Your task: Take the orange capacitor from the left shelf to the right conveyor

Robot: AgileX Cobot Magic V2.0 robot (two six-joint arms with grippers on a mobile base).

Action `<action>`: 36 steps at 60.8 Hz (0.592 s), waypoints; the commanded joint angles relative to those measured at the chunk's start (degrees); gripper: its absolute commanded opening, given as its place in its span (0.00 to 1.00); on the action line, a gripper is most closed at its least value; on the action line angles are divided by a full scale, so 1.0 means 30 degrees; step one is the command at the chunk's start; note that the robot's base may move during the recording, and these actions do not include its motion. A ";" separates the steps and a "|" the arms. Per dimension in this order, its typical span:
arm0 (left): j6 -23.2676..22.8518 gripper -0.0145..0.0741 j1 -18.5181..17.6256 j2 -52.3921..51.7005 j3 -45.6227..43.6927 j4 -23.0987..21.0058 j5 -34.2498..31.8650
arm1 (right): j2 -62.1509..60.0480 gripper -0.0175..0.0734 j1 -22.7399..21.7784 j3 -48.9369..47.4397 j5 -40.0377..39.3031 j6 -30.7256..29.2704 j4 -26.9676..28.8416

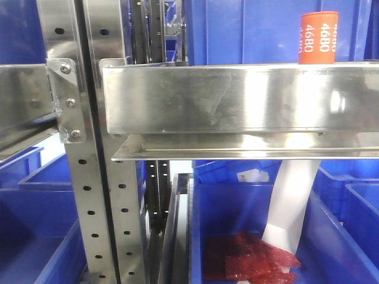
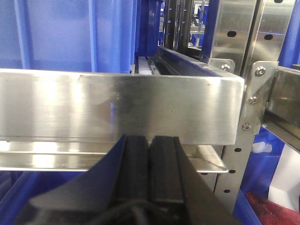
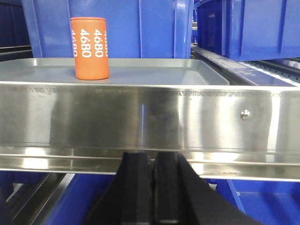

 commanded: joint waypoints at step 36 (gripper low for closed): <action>-0.0031 0.02 -0.0136 -0.0222 -0.0099 -0.0034 -0.1731 | 0.0946 0.26 0.0013 -0.4769 -0.0675 -0.0087 -0.0030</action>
